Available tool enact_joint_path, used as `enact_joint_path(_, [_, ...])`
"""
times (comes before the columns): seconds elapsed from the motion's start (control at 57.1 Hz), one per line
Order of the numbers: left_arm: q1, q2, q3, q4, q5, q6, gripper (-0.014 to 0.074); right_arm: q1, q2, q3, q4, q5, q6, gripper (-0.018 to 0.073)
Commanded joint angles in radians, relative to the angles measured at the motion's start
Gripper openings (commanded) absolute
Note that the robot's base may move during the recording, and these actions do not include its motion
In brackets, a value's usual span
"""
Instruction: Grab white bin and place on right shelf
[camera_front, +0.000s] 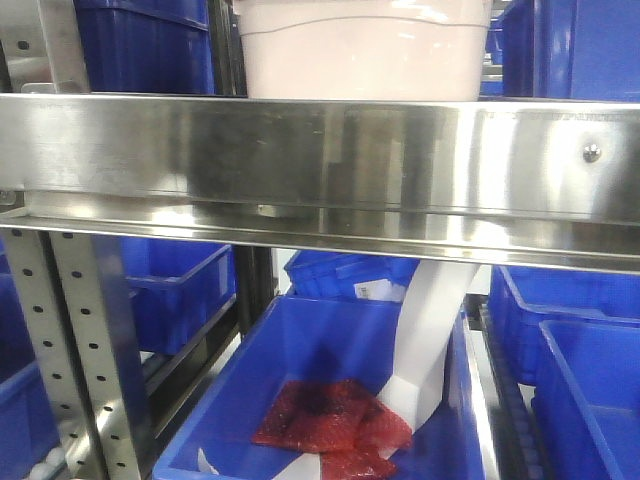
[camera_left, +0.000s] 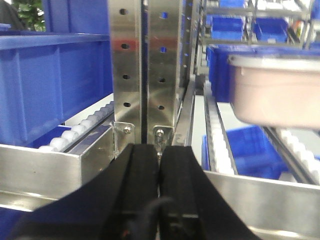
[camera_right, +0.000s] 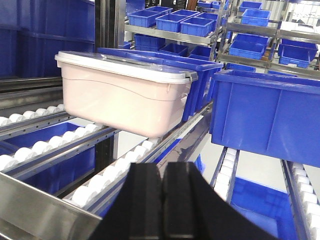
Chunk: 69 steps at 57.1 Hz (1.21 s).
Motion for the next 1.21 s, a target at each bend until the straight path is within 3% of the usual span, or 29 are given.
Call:
enact_joint_path(0.0, [-0.024,0.004,0.023,0.061,-0.154,-0.101,-0.0119,0.0,0.006,-0.026,0.03,-0.046,0.0,0.0069])
enact_joint_path(0.07, [-0.068,0.002,0.091,0.17,-0.208,-0.197,-0.0119,0.0,0.006,-0.026,0.03,-0.046,0.0,0.0069])
enact_joint_path(0.14, [-0.116,-0.018,0.164,0.236,-0.286,-0.202,-0.0118,0.0,0.006,-0.026,0.03,-0.046,0.0,0.0069])
enact_joint_path(0.245, [-0.181,-0.076,0.287,0.24,-0.361,-0.201,-0.0118,0.0,0.006,-0.026,0.03,-0.046,0.0,0.0069])
enact_joint_path(0.35, [-0.207,-0.183,0.383,0.236,-0.373,-0.201,-0.0119,0.0,0.006,-0.026,0.03,-0.046,0.0,0.0069])
enact_joint_path(0.508, [-0.207,-0.349,0.494,0.231,-0.371,-0.201,-0.0119,0.0,0.006,-0.026,0.03,-0.046,0.0,0.0069])
enact_joint_path(0.543, [-0.207,-0.377,0.489,0.227,-0.305,-0.201,-0.0118,0.0,0.006,-0.026,0.03,-0.046,0.0,0.0069])
enact_joint_path(1.191, [-0.207,-0.357,0.489,0.231,-0.305,-0.201,-0.0119,0.0,0.006,-0.026,0.03,-0.043,0.0,0.0069])
